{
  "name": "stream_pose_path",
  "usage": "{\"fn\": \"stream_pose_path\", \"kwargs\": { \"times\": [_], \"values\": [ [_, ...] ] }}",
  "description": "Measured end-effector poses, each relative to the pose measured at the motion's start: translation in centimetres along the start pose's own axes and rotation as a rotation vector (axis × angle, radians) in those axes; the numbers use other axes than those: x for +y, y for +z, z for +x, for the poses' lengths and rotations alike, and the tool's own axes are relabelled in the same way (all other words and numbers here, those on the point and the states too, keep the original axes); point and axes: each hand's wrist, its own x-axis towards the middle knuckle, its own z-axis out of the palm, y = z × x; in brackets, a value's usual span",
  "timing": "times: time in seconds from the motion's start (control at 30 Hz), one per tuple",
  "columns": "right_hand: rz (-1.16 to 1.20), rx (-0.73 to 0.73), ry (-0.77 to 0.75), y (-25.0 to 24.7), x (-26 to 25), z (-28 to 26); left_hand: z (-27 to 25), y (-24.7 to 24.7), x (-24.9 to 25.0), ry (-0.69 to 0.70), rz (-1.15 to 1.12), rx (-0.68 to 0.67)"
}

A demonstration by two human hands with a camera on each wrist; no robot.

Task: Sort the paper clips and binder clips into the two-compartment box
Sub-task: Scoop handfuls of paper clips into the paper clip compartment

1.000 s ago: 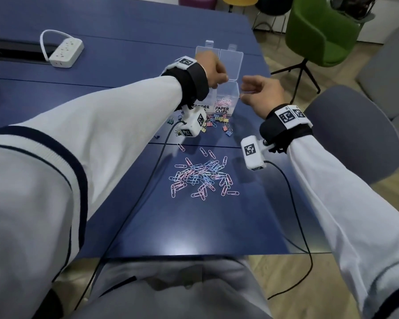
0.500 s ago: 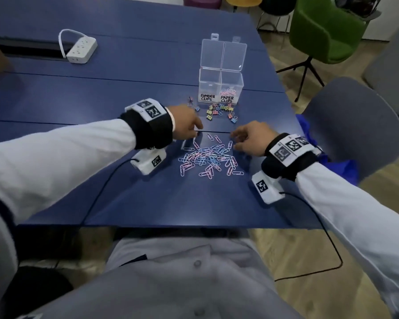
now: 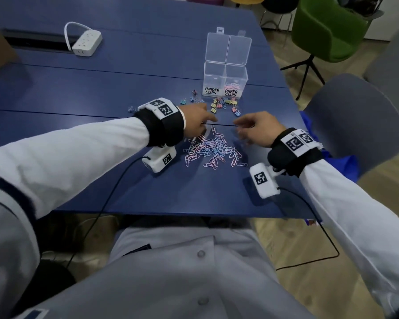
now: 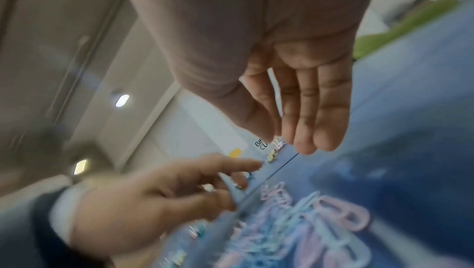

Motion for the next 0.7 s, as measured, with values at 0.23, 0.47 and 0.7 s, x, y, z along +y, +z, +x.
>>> {"fn": "stream_pose_path", "kwargs": {
  "times": [0.23, 0.47, 0.7],
  "values": [
    [0.862, 0.105, 0.169, 2.6, 1.2, -1.4, -0.4, 0.5, 2.1, 0.221, 0.089, -0.071],
    [1.280, 0.231, 0.226, 3.9, 2.2, -2.1, -1.6, 1.1, 1.8, 0.280, 0.083, -0.037],
    [1.333, 0.257, 0.179, 5.8, 0.9, -1.6, -0.7, 0.6, 1.8, 0.257, 0.054, 0.012]
  ]
}}
